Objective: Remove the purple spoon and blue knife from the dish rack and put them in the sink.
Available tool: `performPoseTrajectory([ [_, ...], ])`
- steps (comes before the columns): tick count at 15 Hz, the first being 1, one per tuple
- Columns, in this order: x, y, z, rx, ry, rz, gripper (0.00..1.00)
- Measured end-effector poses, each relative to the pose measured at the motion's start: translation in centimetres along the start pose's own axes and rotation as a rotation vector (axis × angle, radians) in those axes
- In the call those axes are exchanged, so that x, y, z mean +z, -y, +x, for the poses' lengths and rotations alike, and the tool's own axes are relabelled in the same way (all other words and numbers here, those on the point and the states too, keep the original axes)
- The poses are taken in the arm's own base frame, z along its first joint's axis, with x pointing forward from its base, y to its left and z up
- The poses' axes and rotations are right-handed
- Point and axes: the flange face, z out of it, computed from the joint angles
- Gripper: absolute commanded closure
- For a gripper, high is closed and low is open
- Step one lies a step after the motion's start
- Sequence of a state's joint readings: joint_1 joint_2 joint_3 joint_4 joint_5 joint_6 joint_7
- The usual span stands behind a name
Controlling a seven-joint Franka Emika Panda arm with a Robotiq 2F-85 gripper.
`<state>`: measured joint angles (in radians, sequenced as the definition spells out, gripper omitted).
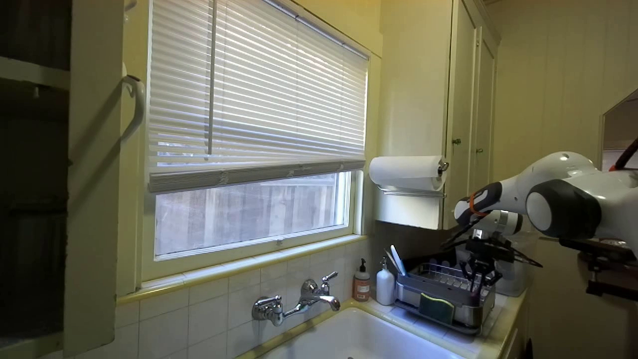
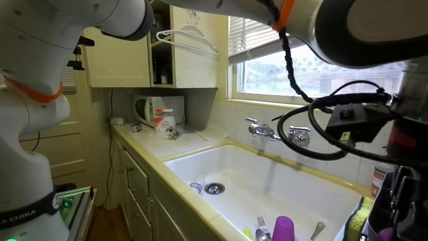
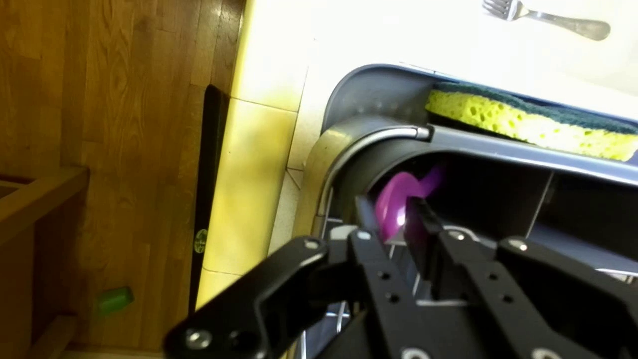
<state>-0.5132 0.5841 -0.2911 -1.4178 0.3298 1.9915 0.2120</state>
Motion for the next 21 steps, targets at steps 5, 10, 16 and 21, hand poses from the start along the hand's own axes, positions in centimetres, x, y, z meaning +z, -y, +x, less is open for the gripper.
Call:
performPoseTrajectory([
  [5,-1.4,0.2,0.2,-0.004,-0.019,-0.002,0.98],
  [10,-9.3,-1.1,-2.7,-0.082,-0.08,0.017,0.98],
  [16,-17.5,-0.1,-11.2,-0.354,-0.06,0.071,0.98],
  [21,-13.0,6.2,-15.3,-0.527,-0.005,0.021,0.98],
])
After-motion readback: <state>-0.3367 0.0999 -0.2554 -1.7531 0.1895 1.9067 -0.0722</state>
